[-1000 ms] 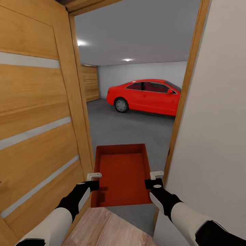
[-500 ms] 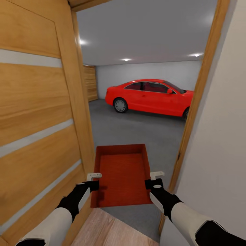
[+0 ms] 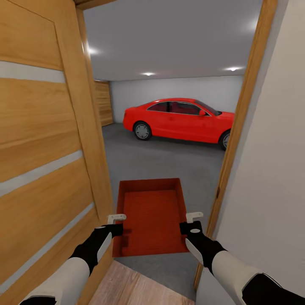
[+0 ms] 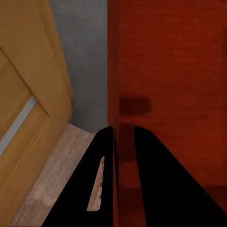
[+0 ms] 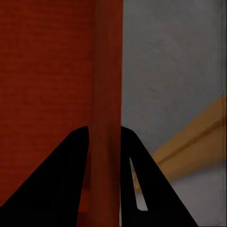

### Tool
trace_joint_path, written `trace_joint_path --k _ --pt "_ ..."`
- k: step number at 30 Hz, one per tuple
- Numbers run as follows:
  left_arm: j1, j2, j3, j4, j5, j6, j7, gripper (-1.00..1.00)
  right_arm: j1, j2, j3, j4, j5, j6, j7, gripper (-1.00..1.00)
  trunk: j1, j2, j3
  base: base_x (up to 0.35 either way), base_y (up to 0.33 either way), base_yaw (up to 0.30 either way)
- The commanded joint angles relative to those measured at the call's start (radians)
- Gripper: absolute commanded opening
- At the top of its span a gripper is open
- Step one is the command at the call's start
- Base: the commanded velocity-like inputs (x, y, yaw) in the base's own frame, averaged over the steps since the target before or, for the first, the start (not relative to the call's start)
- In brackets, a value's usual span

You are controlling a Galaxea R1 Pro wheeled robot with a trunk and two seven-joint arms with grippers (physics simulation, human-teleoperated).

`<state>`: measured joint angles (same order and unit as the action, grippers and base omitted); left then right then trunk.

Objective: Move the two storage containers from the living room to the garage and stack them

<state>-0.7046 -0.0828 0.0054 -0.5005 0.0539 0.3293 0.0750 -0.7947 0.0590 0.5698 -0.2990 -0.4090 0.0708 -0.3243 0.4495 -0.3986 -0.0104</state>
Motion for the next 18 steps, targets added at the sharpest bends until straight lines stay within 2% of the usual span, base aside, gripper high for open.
trace_joint_path --k 1,6,15,18 --pt "0.001 0.0 -0.032 -0.003 0.02 0.005 0.01 -1.0 -0.001 -0.001 0.013 0.001 -0.01 0.007 -0.01 -1.0 0.0 -0.001 -0.001 0.001 0.0 -0.237" --pt "0.001 0.0 -0.032 -0.003 0.02 0.006 0.009 -1.0 -0.001 -0.001 0.013 0.001 -0.01 0.007 -0.01 -1.0 0.0 -0.001 -0.001 0.029 0.072 -0.149" --pt "0.001 0.0 -0.032 -0.003 0.02 0.007 0.009 -1.0 -0.001 -0.001 0.013 0.001 -0.01 0.007 -0.01 -1.0 0.0 -0.001 -0.001 0.131 0.264 -0.011" --pt "0.001 0.0 -0.032 -0.003 0.02 0.006 0.01 -1.0 -0.001 -0.001 0.013 0.001 -0.01 0.007 -0.01 -1.0 0.0 -0.001 -0.001 0.088 0.145 -0.002"
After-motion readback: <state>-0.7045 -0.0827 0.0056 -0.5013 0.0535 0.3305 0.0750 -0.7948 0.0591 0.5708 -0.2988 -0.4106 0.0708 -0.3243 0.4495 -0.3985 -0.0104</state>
